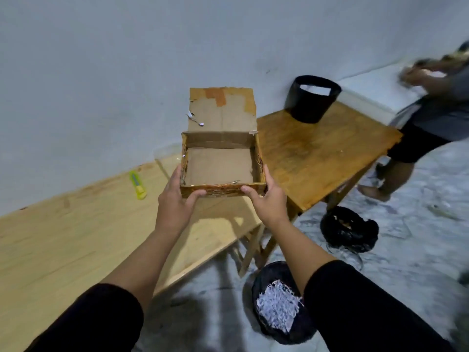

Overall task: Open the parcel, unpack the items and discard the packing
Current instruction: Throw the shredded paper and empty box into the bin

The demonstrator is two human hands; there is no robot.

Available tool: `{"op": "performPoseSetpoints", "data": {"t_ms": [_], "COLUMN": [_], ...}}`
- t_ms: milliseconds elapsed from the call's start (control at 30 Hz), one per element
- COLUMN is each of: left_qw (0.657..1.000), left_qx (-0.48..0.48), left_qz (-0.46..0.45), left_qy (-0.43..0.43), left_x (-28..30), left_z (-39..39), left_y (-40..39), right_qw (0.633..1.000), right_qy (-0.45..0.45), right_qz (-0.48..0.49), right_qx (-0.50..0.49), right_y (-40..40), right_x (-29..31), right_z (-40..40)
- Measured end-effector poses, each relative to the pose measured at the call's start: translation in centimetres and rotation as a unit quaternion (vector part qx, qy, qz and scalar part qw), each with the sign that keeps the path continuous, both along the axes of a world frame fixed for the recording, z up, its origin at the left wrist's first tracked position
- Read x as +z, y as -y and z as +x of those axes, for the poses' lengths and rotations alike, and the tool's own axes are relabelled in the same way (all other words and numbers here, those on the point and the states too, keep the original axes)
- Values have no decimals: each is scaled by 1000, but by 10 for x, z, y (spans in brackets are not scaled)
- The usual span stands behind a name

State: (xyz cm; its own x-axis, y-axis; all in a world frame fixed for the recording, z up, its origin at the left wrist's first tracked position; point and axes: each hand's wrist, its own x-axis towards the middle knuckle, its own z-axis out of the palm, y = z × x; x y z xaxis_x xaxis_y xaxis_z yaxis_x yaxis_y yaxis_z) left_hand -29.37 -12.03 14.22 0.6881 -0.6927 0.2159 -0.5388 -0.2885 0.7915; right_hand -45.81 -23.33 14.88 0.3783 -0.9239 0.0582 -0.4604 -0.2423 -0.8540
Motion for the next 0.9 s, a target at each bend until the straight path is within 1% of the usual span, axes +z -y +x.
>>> {"op": "performPoseSetpoints", "data": {"t_ms": [133,233,333,467,633,700,800,900], "left_qw": [996,986,966,932,894,882,871,850], "left_qx": [-87,-169,-255,-355,-431,-444,-458,-479], "left_qz": [-2,6,30,66,122,154,172,220], "left_qy": [-6,-7,-10,-22,-29,-30,-30,-25], "left_x": [0,-5,-16,-40,-88,-115,-162,-208], "left_z": [-56,-105,-150,-198,-229,-233,-233,-232], "left_y": [56,89,116,134,133,128,122,121], "right_qw": [996,986,969,938,915,905,889,877], "right_qy": [-2,1,2,-11,-26,-33,-33,-30], "right_qz": [0,10,23,42,68,101,158,202], "right_qx": [-94,-169,-245,-343,-397,-413,-429,-434], "right_y": [24,29,25,4,-29,-39,-52,-60], "right_x": [3,-2,-16,-41,-89,-118,-163,-206], "right_z": [-73,-131,-182,-232,-259,-263,-261,-260]}}
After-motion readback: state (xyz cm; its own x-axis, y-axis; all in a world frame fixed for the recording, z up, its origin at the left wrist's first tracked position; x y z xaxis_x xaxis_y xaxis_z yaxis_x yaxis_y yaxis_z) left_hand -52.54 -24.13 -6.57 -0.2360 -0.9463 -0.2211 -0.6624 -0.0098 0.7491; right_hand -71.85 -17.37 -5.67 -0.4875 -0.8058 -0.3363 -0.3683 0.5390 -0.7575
